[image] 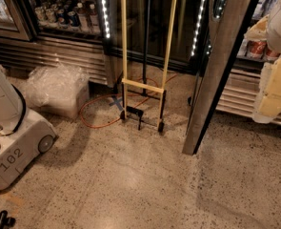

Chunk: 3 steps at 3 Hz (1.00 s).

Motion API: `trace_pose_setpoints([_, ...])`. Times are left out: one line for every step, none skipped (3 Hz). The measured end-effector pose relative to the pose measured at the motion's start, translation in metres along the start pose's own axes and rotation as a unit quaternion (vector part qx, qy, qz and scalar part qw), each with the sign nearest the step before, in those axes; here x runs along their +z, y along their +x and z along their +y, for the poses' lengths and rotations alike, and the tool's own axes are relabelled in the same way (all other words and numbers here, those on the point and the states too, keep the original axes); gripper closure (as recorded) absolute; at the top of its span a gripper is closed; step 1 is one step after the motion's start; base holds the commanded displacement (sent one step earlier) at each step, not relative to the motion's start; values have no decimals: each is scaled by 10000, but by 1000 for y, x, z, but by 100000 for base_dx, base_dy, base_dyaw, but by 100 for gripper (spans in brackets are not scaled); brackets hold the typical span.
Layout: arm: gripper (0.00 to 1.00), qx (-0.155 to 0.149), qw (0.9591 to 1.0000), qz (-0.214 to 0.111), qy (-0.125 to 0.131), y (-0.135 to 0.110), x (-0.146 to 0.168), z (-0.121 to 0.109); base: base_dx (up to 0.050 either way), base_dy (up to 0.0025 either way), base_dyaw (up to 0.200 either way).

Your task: Close left fridge door

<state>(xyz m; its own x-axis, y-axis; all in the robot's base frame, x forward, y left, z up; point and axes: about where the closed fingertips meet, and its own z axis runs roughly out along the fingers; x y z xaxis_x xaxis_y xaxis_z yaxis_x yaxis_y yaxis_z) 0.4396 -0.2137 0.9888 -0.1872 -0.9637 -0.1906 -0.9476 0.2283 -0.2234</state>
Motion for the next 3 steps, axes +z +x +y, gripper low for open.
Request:
trace_pose_setpoints([0, 0, 10000, 0, 0, 0, 0, 0, -6, 8, 18500])
trace_pose_setpoints([0, 0, 10000, 0, 0, 0, 0, 0, -4, 7, 19326])
trace_pose_setpoints([0, 0, 10000, 0, 0, 0, 0, 0, 4869, -8, 241])
